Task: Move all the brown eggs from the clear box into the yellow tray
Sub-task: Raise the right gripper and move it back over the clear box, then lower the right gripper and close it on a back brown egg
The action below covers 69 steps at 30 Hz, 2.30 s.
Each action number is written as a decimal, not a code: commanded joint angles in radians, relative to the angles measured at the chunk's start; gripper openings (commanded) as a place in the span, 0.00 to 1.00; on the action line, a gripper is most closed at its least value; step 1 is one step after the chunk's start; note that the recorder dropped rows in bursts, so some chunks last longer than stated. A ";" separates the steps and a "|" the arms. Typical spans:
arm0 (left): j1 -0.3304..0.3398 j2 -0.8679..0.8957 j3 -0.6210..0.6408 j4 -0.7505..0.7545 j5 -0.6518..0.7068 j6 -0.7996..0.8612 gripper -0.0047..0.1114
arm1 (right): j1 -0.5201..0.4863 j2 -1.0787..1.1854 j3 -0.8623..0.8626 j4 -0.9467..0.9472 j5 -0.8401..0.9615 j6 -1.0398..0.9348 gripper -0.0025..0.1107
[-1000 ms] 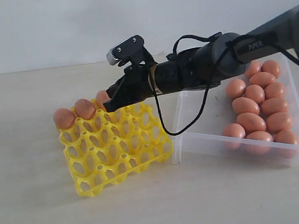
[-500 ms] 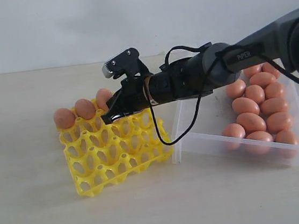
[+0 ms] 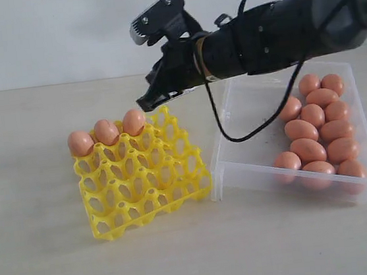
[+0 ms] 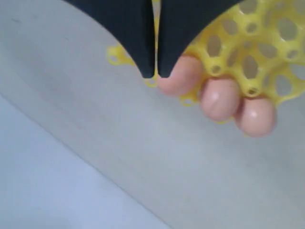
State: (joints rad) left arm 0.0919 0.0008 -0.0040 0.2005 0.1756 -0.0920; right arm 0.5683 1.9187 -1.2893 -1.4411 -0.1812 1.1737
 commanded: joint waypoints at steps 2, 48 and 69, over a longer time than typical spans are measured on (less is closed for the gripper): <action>-0.016 -0.001 0.004 0.000 -0.003 -0.005 0.07 | -0.113 -0.154 0.155 0.090 -0.013 -0.073 0.02; -0.043 -0.001 0.004 0.000 -0.003 -0.005 0.07 | -0.389 0.107 -0.132 1.458 0.701 -0.745 0.45; -0.045 -0.001 0.004 0.000 -0.003 -0.005 0.07 | -0.419 0.215 -0.135 1.459 0.644 -0.597 0.52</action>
State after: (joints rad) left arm 0.0514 0.0008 -0.0040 0.2005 0.1756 -0.0920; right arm 0.1643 2.1203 -1.4228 0.0237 0.4605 0.5712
